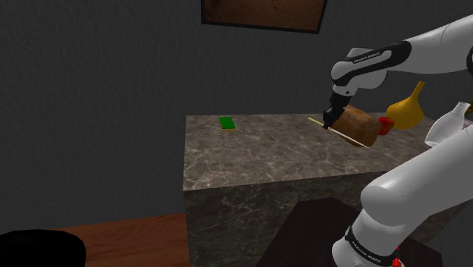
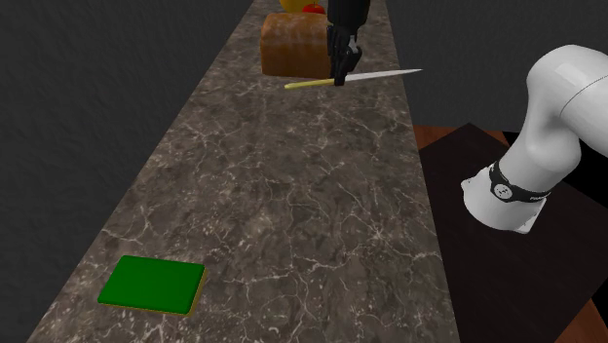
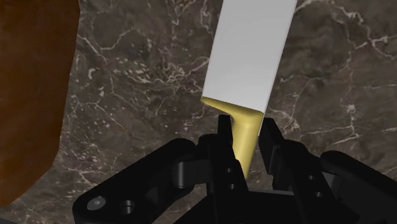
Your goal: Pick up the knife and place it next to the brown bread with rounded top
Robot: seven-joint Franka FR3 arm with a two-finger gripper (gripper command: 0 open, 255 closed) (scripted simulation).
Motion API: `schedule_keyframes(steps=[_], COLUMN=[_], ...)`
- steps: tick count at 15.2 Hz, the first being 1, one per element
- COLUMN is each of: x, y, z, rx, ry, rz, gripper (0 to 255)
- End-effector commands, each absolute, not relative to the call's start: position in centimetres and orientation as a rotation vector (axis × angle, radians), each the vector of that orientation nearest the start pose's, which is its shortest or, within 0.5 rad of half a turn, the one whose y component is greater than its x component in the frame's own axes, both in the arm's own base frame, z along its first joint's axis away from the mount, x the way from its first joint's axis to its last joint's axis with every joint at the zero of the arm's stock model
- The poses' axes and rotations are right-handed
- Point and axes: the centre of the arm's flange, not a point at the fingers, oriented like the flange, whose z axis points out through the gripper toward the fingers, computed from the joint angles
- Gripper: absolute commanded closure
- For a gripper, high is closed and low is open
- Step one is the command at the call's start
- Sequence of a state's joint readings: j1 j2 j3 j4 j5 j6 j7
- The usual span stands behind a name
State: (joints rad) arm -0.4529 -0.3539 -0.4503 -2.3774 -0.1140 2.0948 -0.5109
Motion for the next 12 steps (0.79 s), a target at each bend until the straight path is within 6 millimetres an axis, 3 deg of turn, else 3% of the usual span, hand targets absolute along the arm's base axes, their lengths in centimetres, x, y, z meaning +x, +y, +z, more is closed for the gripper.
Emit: schedule_keyframes(steps=[1, 12], x=[26.8, 26.8], y=[-36.0, -36.0], z=[43.6, 37.8], rx=[-3.089, -3.089], ry=[0.492, 0.492], rz=[-0.103, -0.103], gripper=[255, 255])
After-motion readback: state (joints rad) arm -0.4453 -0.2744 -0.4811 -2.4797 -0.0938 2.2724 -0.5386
